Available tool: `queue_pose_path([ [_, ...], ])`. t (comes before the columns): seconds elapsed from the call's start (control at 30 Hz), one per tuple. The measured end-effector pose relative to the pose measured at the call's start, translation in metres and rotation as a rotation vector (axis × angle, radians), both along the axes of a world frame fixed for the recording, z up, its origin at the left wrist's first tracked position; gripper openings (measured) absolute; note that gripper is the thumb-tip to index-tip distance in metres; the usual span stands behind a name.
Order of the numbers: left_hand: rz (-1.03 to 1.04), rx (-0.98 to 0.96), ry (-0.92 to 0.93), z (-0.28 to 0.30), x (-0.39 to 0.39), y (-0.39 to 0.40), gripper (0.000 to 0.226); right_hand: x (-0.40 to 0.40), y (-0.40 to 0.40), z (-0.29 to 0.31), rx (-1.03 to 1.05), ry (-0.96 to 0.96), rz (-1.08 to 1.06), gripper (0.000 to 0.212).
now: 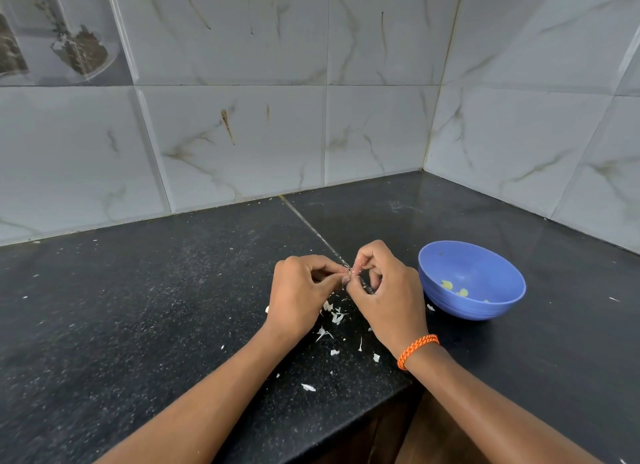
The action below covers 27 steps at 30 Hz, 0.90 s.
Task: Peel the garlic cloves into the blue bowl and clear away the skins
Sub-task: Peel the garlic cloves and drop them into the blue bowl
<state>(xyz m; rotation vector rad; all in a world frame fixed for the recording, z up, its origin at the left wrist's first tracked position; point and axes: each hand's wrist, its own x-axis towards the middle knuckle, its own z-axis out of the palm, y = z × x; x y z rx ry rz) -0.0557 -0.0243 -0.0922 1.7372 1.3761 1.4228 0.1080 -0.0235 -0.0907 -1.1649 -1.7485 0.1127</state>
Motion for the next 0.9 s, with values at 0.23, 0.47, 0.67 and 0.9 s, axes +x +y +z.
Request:
queue_pose_path([
  [0.23,-0.021,0.007,-0.016,-0.001,-0.0001,-0.0005,0.007,-0.0021,-0.0015,0.0014,-0.007,0.083,0.028,0.04],
  [0.47,-0.049,-0.001,-0.05,0.0001,0.0012,-0.0019,0.01,-0.0009,0.0005,0.0018,-0.077,0.219,0.095,0.04],
  [0.67,-0.054,-0.014,-0.04,0.0003,0.0039,-0.0027,0.013,-0.0009,-0.0013,0.0038,-0.093,0.275,0.1,0.04],
  [0.9,-0.059,-0.02,0.016,-0.0015,0.0056,-0.0025,0.013,-0.0022,0.0006,0.0012,-0.154,0.42,0.159,0.042],
])
